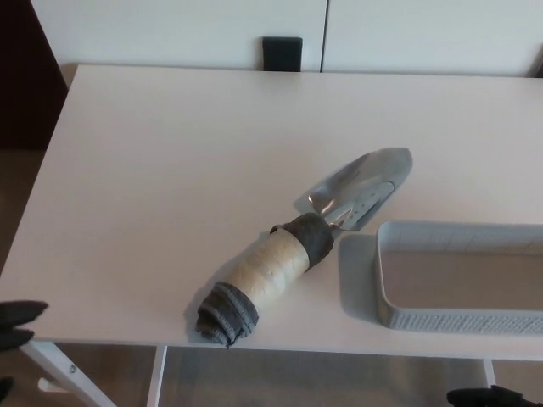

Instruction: The robot walks towards a desk on which a shovel is kept on the left hand side and a container is kept on the right hand side. The robot picks up the shovel using its left hand and places it in the container.

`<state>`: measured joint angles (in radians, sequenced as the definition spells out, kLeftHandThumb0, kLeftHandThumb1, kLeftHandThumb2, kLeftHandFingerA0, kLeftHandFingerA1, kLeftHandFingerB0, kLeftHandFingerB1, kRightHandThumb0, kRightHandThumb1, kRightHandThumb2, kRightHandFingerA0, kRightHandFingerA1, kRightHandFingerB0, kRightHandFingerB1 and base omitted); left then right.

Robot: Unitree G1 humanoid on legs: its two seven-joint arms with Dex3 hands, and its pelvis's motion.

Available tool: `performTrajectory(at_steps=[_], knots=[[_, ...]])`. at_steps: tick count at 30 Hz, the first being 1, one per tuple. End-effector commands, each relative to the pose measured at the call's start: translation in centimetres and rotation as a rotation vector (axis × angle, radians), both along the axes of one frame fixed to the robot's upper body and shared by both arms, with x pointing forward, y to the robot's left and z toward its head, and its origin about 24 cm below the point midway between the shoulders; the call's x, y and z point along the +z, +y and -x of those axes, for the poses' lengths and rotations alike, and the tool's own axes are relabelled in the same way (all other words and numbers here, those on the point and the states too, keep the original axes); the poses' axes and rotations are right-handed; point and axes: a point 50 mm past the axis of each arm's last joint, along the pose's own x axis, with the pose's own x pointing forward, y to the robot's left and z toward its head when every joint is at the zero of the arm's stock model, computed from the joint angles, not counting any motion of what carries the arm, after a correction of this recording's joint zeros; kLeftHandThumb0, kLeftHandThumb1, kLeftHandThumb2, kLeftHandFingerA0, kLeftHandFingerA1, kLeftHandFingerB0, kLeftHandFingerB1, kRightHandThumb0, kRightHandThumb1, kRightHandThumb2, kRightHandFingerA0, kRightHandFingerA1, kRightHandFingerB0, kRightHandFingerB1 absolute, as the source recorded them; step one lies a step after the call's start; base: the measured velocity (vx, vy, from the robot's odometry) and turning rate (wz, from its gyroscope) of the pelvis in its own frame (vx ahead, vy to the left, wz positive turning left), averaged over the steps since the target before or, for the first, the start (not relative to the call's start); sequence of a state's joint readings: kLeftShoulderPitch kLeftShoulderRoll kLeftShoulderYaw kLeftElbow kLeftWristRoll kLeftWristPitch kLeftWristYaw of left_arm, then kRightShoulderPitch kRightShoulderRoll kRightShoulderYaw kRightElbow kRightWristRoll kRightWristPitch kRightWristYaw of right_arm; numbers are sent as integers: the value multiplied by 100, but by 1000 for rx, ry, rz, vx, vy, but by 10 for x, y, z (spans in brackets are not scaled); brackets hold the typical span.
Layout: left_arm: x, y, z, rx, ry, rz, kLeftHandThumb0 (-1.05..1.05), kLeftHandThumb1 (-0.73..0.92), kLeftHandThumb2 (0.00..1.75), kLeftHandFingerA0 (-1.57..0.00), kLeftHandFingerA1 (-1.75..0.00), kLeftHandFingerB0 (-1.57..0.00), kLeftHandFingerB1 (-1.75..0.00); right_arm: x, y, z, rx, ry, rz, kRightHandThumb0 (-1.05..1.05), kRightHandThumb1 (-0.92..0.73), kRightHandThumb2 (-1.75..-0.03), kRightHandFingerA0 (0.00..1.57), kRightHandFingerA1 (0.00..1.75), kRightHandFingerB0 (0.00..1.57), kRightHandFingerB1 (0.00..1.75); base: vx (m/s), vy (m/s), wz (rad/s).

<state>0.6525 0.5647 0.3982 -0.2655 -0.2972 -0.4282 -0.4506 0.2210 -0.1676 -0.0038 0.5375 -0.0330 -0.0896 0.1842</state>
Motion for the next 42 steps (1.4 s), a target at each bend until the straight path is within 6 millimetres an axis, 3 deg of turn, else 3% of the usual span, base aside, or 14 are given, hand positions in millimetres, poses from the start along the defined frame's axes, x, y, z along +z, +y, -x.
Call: performTrajectory(at_steps=[1,2,4,5,7,10,11,12,13,14,15,21,36,42], knots=[[102,-150,-67,-416,-531,-1,-58,43,76,-31,-57,-26,-47,4,-2,-6,-4,14,25,-3,-45,-51,67,61,52,53,9,2,13],[94,-153,-79,-389,-506,-25,-52,52,55,-30,-58,-27,-42,5,-1,-7,11,-1,28,-1,-45,-51,67,61,50,53,0,0,0],[76,-160,-101,-333,-415,-102,-58,54,56,-14,-70,-19,-55,5,-1,-8,19,-9,31,-3,-44,-51,69,60,52,53,0,0,0],[70,-163,-108,-313,-388,-132,-31,30,88,-12,-59,-13,-58,5,0,-8,20,-10,37,-2,-42,-52,69,61,52,54,0,0,0],[47,-173,-130,-260,-291,-198,-32,27,86,-10,-59,-9,-56,6,1,-11,36,-7,58,-7,-43,-51,70,60,53,53,0,0,0],[25,-184,-146,-221,-231,-273,-37,24,84,-1,-57,-1,-54,7,2,-12,43,-12,65,-7,-43,-51,70,61,53,53,0,0,0],[21,-187,-149,-215,-211,-292,-68,43,76,0,-63,-5,-56,8,2,-12,46,-13,69,-8,-43,-51,70,60,53,54,0,0,0],[14,-191,-154,-208,-178,-317,-37,24,84,-2,-57,0,-54,8,3,-12,55,-15,79,-13,-41,-51,69,60,54,54,0,0,0],[11,-194,-155,-204,-166,-323,-37,24,84,-2,-57,0,-54,8,3,-11,63,-16,87,-13,-41,-51,69,60,54,54,0,0,0],[3,-199,-159,-198,-138,-357,-69,43,79,-1,-51,-1,-49,8,3,-10,66,-15,93,-15,-40,-52,68,59,55,54,0,0,0],[-2,-202,-162,-196,-112,-375,-66,41,79,-1,-48,-1,-48,7,4,-10,69,-13,97,-16,-40,-52,68,59,55,55,0,0,0],[-24,-216,-165,-180,-19,-456,-64,39,77,0,-35,0,-36,6,4,-8,61,-18,82,-12,-41,-51,70,61,54,54,0,0,0],[-54,-226,-148,-58,32,-519,-69,44,79,0,-39,0,-38,6,6,-10,67,-17,86,-14,-41,-52,69,59,54,53,0,0,0],[-59,-223,-142,-23,6,-600,-74,49,74,0,-16,0,-20,8,6,-11,85,-11,117,-17,-41,-52,69,57,55,53,0,0,0]])
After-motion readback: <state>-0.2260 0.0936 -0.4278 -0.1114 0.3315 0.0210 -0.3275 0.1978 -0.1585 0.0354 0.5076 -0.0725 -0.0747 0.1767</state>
